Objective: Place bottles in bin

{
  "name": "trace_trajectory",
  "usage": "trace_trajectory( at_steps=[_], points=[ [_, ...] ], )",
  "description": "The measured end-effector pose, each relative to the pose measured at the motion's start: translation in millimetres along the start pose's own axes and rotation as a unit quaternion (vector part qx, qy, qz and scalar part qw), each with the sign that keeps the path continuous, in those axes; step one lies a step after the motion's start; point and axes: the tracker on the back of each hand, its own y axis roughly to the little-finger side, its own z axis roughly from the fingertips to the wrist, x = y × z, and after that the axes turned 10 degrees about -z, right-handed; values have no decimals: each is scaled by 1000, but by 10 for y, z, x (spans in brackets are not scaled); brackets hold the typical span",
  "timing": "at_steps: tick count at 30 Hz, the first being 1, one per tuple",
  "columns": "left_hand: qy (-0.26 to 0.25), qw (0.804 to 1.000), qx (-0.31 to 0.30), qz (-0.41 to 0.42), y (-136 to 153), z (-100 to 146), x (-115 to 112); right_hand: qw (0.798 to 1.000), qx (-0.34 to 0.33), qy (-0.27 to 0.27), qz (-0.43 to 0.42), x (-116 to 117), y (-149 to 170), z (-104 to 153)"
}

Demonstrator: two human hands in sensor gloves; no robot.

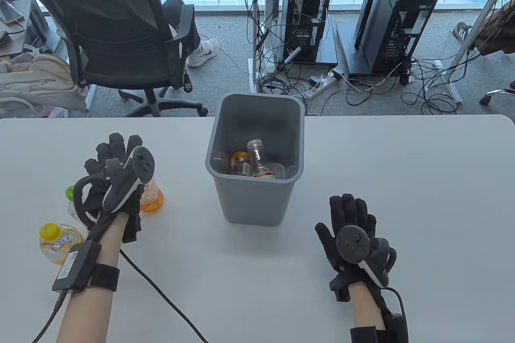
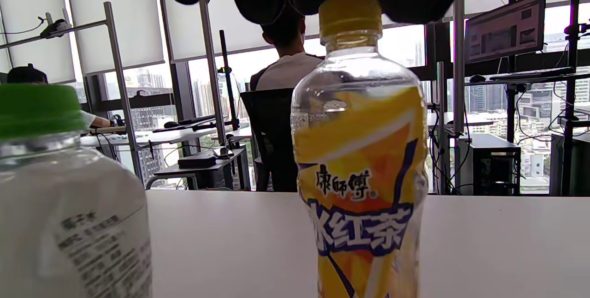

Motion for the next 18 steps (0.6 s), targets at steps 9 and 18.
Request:
trace_trajectory(
  at_steps=[9,18],
  points=[
    [-21,1000,-5,10,50,46,-23,1000,-2,1,-3,-17,-9,2],
    [-90,996,9,20,89,126,109,1000,-2,4,-9,-24,-4,-4]
  ],
)
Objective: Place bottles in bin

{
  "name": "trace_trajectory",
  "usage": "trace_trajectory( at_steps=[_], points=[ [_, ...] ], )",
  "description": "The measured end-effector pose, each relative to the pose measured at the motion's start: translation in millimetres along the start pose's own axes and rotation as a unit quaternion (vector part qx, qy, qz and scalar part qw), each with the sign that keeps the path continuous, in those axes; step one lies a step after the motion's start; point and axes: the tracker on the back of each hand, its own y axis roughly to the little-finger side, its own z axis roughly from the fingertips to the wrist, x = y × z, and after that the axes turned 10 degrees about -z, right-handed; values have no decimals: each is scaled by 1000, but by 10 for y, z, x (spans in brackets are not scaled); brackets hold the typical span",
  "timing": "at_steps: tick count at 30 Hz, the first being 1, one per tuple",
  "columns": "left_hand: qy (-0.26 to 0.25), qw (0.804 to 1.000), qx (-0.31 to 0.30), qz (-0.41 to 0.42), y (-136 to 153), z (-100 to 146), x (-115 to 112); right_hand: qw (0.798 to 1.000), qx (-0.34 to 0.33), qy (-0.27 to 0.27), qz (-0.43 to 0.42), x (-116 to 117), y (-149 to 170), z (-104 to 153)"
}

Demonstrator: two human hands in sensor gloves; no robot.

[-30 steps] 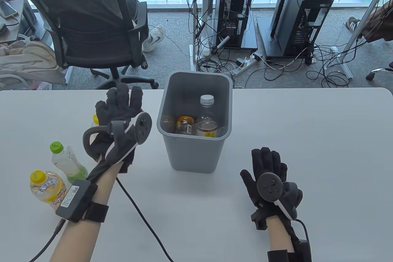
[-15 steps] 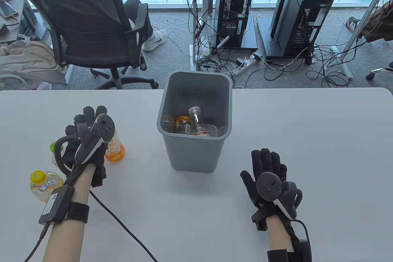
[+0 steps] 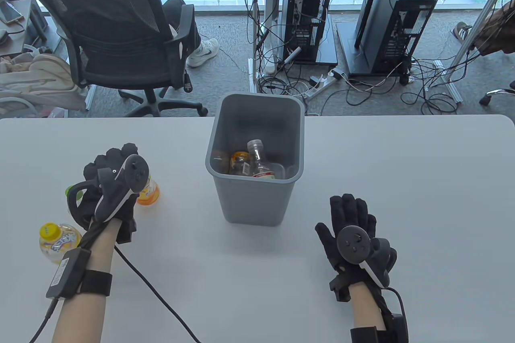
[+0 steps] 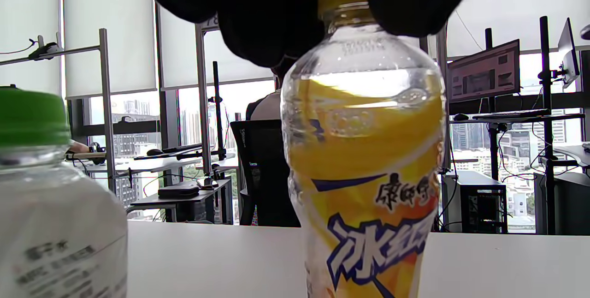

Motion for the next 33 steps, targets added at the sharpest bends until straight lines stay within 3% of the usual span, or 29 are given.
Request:
trace_trajectory(
  at_steps=[5,10,17,23,33],
  points=[
    [-64,996,15,66,48,46,374,1000,0,-1,1,3,-1,1],
    [-170,976,13,134,43,196,880,1000,-2,0,1,5,-2,1],
    [-275,947,-56,156,-265,521,1375,1000,-4,1,2,7,-7,4],
    [-305,936,-125,126,-691,711,1440,1000,-3,3,-2,3,-3,4],
    [-244,946,-200,73,-1276,798,1143,1000,-2,6,-9,-3,8,3]
  ],
)
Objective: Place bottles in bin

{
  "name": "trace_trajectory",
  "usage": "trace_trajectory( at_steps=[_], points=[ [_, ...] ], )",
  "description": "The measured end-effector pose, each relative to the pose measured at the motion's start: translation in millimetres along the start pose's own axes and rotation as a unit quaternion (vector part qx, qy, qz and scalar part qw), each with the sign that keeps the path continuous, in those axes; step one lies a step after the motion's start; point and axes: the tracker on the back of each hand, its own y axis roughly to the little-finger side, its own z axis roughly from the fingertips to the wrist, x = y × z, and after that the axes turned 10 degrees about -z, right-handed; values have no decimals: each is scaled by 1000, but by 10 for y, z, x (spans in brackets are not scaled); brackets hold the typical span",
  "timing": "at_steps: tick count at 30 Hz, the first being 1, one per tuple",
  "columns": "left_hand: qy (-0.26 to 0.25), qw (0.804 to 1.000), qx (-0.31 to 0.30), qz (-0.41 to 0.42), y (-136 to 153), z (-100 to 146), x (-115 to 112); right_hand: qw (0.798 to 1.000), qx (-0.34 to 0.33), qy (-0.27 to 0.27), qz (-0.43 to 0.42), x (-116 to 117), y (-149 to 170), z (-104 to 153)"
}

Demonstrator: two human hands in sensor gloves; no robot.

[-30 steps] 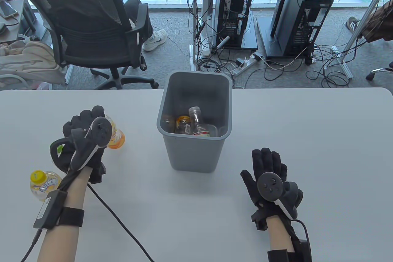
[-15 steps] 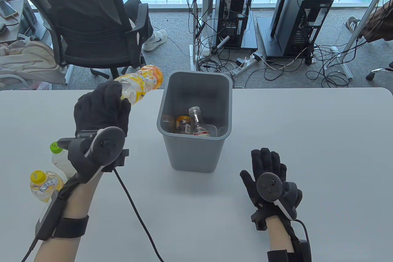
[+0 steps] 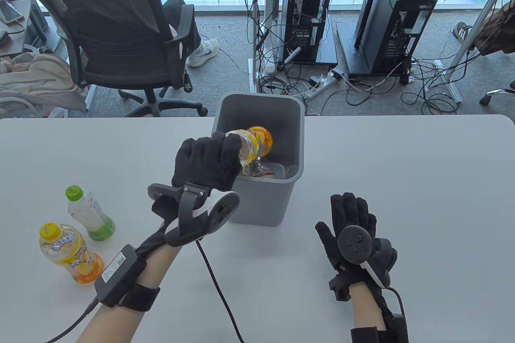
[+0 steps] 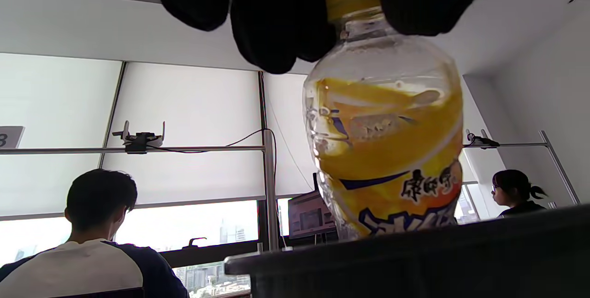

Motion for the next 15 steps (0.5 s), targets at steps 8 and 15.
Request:
trace_trajectory(
  at_steps=[8,15],
  points=[
    [37,999,13,-1,138,4,-26,1000,-2,-2,-2,7,3,-1],
    [148,983,86,-67,703,59,-80,1000,-5,0,-13,-5,-13,4]
  ],
)
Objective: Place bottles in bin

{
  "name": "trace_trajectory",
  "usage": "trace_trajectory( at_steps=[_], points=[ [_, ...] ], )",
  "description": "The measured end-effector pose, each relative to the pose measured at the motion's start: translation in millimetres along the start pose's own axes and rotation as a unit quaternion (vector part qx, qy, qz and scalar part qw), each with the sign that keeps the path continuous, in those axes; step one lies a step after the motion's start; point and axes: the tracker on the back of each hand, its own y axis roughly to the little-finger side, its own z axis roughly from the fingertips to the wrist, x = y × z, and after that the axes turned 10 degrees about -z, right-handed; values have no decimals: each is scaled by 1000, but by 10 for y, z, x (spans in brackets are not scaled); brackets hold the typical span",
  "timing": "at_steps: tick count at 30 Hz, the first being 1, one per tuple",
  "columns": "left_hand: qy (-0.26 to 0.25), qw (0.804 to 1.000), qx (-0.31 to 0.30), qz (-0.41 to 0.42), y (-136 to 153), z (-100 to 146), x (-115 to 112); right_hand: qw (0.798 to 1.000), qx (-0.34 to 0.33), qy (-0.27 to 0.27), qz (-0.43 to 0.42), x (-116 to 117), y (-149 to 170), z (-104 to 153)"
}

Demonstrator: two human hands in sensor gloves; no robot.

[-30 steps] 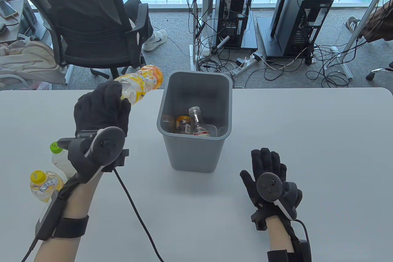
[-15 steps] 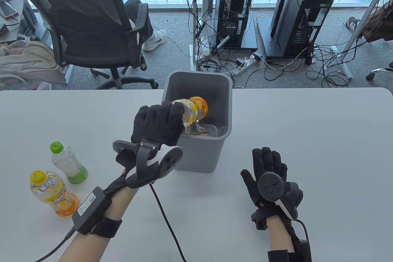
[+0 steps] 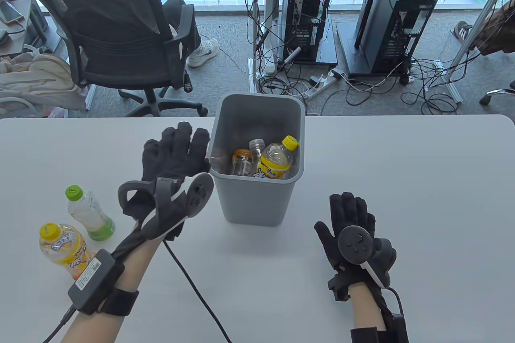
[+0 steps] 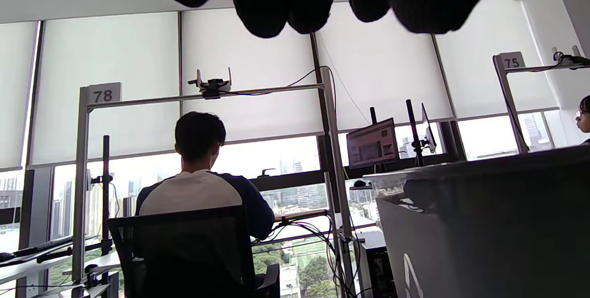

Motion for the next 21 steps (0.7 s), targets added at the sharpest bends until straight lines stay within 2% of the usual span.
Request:
trace_trajectory(
  at_steps=[5,9,12,17,21],
  points=[
    [76,994,79,-13,513,-13,-203,1000,-2,-3,5,20,-4,-1],
    [146,978,145,-26,885,-21,-436,1000,0,-5,8,29,5,-2],
    [208,959,186,-45,1119,-9,-652,1000,0,-6,9,28,-1,1],
    [271,935,222,-59,1328,35,-964,1000,2,-8,11,31,-2,2],
    [321,916,225,-85,1367,47,-1170,1000,3,-10,11,29,-1,2]
  ],
)
